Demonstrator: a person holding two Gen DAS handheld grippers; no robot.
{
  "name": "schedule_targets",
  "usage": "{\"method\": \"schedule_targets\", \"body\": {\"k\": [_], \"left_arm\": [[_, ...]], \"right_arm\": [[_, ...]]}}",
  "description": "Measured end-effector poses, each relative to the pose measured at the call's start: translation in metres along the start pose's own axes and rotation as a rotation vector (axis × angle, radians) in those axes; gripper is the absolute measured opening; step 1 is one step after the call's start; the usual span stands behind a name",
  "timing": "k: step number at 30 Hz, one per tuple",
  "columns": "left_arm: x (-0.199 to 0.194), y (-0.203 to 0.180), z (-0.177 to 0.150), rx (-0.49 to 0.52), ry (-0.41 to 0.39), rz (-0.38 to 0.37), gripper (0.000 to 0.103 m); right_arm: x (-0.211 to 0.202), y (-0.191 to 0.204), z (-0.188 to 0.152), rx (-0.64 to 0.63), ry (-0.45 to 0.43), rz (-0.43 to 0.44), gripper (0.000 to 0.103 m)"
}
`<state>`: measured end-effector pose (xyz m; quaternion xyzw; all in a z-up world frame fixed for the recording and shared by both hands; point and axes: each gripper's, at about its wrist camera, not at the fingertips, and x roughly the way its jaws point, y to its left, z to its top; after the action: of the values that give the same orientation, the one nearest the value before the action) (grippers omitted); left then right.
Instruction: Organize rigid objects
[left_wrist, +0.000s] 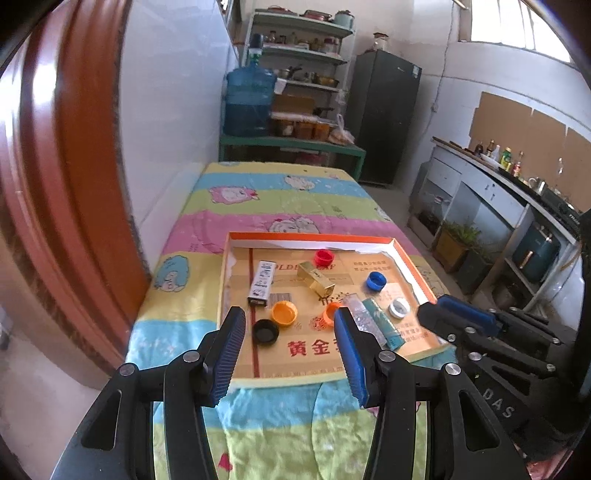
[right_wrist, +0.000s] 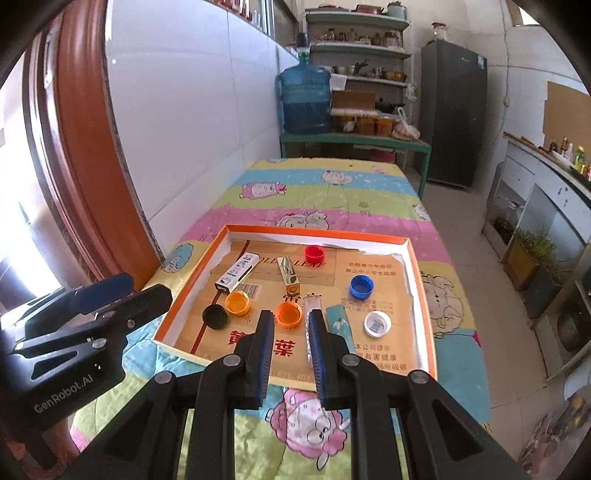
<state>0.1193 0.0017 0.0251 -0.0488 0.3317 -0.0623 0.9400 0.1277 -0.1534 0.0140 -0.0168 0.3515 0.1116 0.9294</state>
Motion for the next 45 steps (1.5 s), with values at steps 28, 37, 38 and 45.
{"method": "schedule_targets", "body": {"k": [28,37,38,45], "left_arm": [[-0.092,-0.027,-0.077,0.030,-0.097,0.077,0.052],[-0.108,-0.032,-0.085,0.045,-0.127,0.122,0.052],[-0.109,-0.031,-0.086,0.040,-0.127,0.127,0.052],[-0.108,-0.025,-0.090,0.016,-0.114,0.141,0.052]], "right_arm": [[-0.084,0.014,-0.069,0.055,-0.078,-0.081,0.019],[-0.095,0.016,-0.080,0.065,-0.093,-0.069,0.019],[-0.096,0.017,-0.081,0.063,-0.094,-0.064,0.019],[-0.099,0.028,-0.086,0.039,-0.100,-0.041,0.019]]}}
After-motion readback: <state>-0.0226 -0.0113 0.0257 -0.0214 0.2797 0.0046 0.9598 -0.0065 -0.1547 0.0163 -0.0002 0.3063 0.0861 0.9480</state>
